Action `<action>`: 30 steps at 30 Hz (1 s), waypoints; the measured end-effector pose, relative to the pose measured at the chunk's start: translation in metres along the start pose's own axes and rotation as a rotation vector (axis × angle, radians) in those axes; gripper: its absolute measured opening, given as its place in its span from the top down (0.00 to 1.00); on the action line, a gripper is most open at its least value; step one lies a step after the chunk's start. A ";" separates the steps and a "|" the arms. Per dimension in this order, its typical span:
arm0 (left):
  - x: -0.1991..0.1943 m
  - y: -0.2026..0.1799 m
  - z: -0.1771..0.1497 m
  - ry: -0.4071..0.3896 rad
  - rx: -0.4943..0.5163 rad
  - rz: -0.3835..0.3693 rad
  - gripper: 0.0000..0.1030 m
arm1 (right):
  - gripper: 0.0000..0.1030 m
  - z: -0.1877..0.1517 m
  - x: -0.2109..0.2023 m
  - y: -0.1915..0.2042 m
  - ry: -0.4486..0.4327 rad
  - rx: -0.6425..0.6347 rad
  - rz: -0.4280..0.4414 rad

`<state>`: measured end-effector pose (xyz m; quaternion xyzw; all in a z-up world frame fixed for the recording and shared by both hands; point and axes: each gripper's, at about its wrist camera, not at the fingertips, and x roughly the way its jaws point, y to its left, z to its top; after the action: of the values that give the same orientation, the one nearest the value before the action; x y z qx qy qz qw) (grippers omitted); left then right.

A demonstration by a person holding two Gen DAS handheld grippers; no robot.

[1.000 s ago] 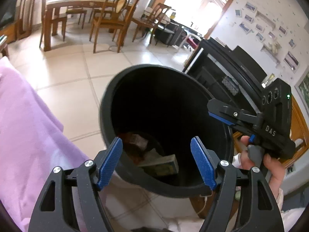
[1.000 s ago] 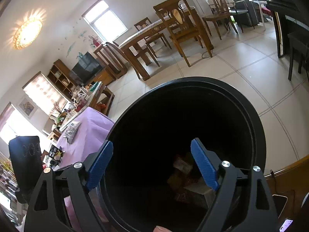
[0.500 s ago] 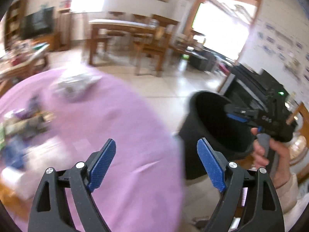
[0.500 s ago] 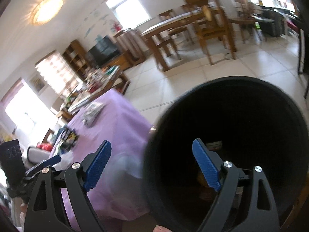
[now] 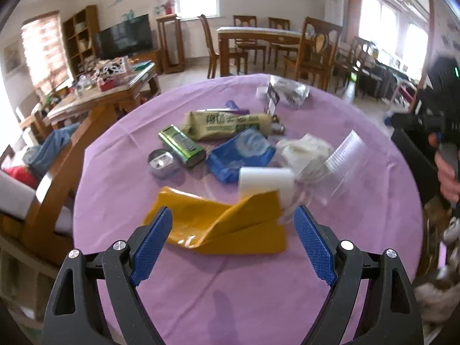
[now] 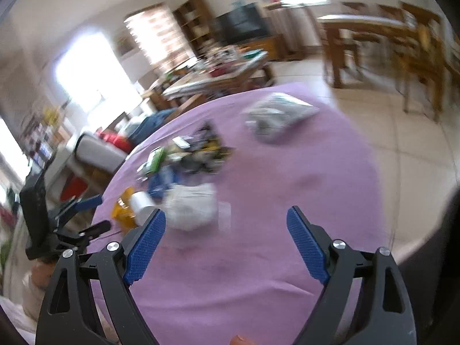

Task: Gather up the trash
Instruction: 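Grasp the white tissue with the right tool while the left grasps the yellow wrapper, then carry the tissue and yellow wrapper over the black bin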

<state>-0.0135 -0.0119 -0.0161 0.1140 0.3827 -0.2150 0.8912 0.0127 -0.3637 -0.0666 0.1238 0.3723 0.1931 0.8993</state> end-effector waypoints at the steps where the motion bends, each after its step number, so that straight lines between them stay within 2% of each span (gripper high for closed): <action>1: 0.002 0.002 -0.001 0.010 0.026 -0.002 0.18 | 0.17 0.004 0.008 0.012 0.011 -0.033 0.001; 6: 0.021 -0.007 0.004 0.051 0.126 -0.030 0.18 | 0.17 0.031 0.057 0.058 0.117 -0.168 -0.018; 9: 0.032 -0.016 0.002 0.077 0.171 -0.046 0.18 | 0.17 0.043 0.094 0.068 0.252 -0.202 -0.052; 11: 0.035 -0.019 0.000 0.091 0.194 -0.063 0.22 | 0.18 0.045 0.118 0.070 0.356 -0.215 -0.078; 12: 0.036 -0.020 -0.001 0.098 0.201 -0.075 0.28 | 0.19 0.044 0.130 0.071 0.412 -0.233 -0.096; 13: 0.039 -0.021 -0.003 0.109 0.202 -0.090 0.35 | 0.29 0.041 0.137 0.072 0.447 -0.252 -0.113; 15: 0.044 -0.020 -0.005 0.123 0.194 -0.103 0.40 | 0.40 0.036 0.145 0.075 0.482 -0.296 -0.151; 17: 0.044 -0.020 -0.008 0.109 0.198 -0.103 0.42 | 0.57 0.034 0.143 0.079 0.469 -0.336 -0.193; 18: 0.044 -0.019 -0.009 0.106 0.196 -0.108 0.46 | 0.67 0.034 0.141 0.080 0.464 -0.329 -0.174; 19: 0.044 -0.018 -0.009 0.102 0.188 -0.113 0.51 | 0.72 0.034 0.138 0.079 0.451 -0.318 -0.166; 22: 0.043 -0.011 -0.009 0.089 0.155 -0.129 0.62 | 0.78 0.040 0.124 0.072 0.383 -0.274 -0.146; 25: 0.040 -0.003 -0.008 0.074 0.110 -0.145 0.71 | 0.81 0.051 0.098 0.065 0.276 -0.215 -0.077; 30: 0.032 0.005 -0.009 0.057 0.070 -0.127 0.75 | 0.81 0.061 0.053 0.065 0.108 -0.152 0.005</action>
<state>0.0024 -0.0131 -0.0454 0.1266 0.4065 -0.2812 0.8600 0.0743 -0.2866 -0.0334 0.0457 0.4043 0.2296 0.8842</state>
